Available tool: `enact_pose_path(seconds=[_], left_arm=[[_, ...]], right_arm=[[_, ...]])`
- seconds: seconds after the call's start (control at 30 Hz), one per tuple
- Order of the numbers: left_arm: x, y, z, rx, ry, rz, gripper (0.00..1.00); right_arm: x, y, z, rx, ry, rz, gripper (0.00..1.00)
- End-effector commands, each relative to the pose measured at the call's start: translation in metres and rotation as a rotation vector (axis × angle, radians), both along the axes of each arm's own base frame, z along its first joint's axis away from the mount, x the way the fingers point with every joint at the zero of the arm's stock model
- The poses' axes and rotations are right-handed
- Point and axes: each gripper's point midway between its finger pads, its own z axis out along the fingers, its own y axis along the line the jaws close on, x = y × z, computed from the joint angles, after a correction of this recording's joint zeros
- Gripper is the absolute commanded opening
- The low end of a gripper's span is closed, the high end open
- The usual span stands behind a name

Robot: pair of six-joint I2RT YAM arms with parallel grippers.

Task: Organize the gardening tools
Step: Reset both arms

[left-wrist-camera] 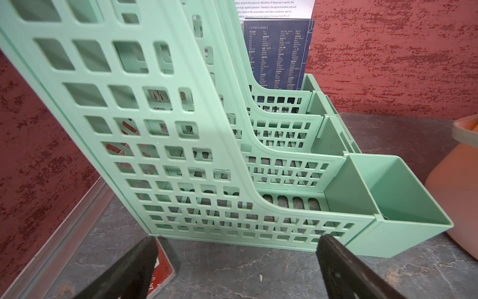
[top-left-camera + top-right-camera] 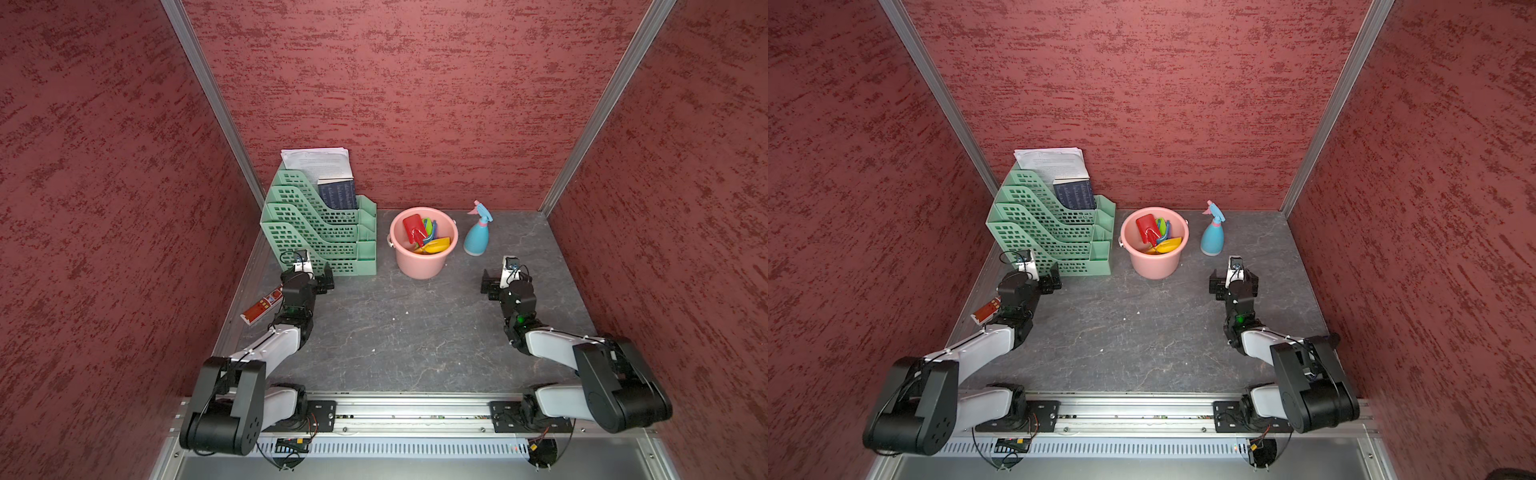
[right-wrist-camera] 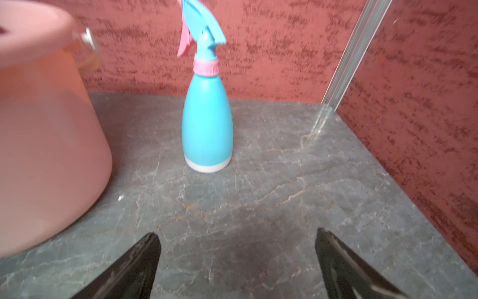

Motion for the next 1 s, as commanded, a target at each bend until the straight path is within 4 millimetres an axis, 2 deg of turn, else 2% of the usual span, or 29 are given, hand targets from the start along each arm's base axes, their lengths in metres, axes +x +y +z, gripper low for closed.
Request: enact_pose_path(seconds=[0.0,0.07,0.13,0.23,0.37,0.5,0.97], left_arm=[[0.007,0.003,-0.001,-0.037,-0.051,-0.027,1.0],[0.011,0.007,-0.004,-0.046,-0.043,-0.027,1.0],[0.014,0.01,-0.005,-0.054,-0.071,-0.038,1.0],[0.014,0.018,-0.018,-0.091,-0.086,-0.025,1.0],[0.019,0.006,-0.028,-0.041,-0.064,-0.054,1.0],[0.022,0.005,-0.029,-0.031,-0.052,-0.043,1.0],[0.023,0.006,-0.03,-0.038,-0.046,-0.046,1.0]], right_arm=[[-0.003,-0.011,0.01,0.002,-0.149,-0.033,0.98],[-0.006,-0.005,-0.001,-0.005,-0.158,0.014,0.98],[-0.006,-0.005,-0.003,-0.006,-0.156,0.015,0.98],[-0.003,-0.008,-0.003,-0.004,-0.149,-0.003,0.98],[-0.003,-0.008,-0.003,-0.002,-0.149,0.0,0.98],[-0.005,-0.007,-0.002,-0.006,-0.158,0.008,0.98],[0.009,-0.009,-0.007,-0.005,-0.089,-0.018,0.98]])
